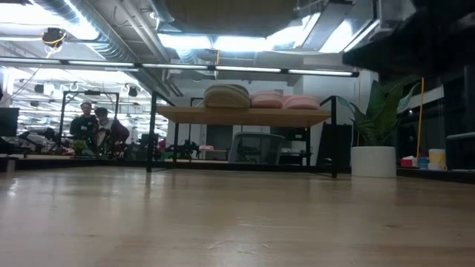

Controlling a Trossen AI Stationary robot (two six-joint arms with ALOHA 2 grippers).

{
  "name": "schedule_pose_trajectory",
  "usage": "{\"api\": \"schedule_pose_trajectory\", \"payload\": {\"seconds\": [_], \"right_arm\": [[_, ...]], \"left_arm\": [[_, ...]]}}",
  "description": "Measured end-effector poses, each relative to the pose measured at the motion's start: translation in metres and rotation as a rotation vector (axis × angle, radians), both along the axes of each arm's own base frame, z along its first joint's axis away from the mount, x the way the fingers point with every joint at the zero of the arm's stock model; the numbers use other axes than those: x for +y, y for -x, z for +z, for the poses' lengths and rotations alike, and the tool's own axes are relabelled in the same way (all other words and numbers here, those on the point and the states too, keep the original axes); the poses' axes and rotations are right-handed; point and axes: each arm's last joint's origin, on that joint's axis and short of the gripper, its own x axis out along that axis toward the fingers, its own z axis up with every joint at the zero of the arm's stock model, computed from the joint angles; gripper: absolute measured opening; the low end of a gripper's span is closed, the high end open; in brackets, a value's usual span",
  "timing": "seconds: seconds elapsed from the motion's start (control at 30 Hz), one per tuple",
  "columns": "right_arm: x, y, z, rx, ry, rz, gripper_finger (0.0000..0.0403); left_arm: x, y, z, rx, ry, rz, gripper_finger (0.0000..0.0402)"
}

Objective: Pick and place slides into the shelf
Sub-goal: Put the gray slipper on the shelf

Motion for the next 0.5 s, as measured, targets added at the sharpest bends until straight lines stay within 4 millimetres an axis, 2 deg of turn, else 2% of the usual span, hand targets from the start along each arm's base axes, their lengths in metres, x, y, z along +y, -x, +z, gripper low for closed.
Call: {"api": "schedule_pose_trajectory", "payload": {"seconds": [0.33, 0.5], "right_arm": [[-0.030, -0.013, -0.003, 0.017, 0.064, -0.126, 0.0005], [-0.041, -0.017, -0.003, 0.024, 0.087, -0.174, 0.0005]], "left_arm": [[0.016, 0.003, 0.000, 0.044, -0.143, 0.198, 0.0000], [0.017, 0.005, 0.000, 0.079, -0.219, 0.268, 0.0000]]}}
